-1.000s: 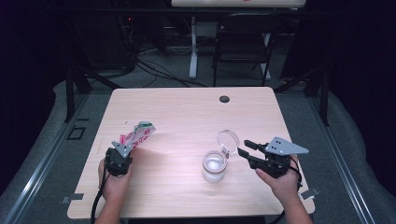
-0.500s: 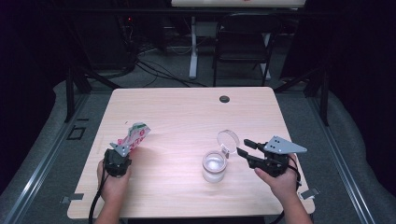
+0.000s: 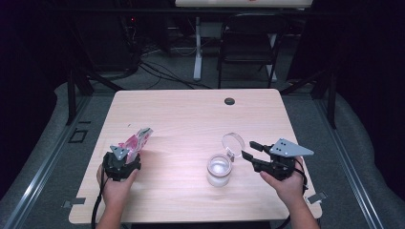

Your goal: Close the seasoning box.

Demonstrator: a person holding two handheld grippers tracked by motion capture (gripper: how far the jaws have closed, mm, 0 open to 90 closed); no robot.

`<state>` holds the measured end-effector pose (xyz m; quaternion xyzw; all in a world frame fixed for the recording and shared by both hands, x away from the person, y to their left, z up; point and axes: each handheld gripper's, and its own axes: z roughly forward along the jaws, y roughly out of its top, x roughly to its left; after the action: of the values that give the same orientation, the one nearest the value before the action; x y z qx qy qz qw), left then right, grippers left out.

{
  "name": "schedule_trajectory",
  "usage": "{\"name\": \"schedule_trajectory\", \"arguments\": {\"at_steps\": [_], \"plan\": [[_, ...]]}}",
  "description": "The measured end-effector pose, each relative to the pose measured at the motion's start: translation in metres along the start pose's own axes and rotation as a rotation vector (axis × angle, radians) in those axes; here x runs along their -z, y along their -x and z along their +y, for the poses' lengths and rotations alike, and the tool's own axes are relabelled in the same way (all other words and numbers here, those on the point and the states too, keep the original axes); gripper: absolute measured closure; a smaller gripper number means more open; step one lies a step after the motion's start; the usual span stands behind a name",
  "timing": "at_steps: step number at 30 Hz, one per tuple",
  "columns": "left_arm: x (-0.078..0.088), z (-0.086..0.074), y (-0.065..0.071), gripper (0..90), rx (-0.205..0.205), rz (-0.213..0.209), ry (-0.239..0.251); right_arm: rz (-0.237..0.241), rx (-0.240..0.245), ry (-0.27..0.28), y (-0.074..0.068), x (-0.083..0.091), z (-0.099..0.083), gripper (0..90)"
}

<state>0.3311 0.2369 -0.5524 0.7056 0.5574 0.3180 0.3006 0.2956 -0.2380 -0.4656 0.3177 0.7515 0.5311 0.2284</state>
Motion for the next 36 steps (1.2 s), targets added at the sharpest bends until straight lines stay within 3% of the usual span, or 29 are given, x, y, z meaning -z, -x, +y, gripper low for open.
{"name": "schedule_trajectory", "arguments": {"at_steps": [10,18,21,27,36], "plan": [[0.011,0.003,0.003,29.3,0.025,-0.073,0.04,-0.01,-0.001,-0.001,0.002,0.001,0.0,52.0],[0.021,0.006,0.012,28.4,0.009,-0.133,0.062,-0.03,-0.011,-0.003,0.003,0.002,0.001,53.4],[0.024,0.007,0.022,28.5,-0.013,-0.172,0.065,-0.037,-0.019,-0.006,0.005,0.002,0.001,55.0],[0.03,0.005,0.044,27.9,-0.106,-0.191,0.062,-0.053,-0.035,-0.005,0.009,0.0,0.001,59.5],[0.032,-0.001,0.061,28.2,-0.14,-0.219,0.043,-0.05,-0.029,-0.03,0.012,-0.009,0.002,67.9]]}}
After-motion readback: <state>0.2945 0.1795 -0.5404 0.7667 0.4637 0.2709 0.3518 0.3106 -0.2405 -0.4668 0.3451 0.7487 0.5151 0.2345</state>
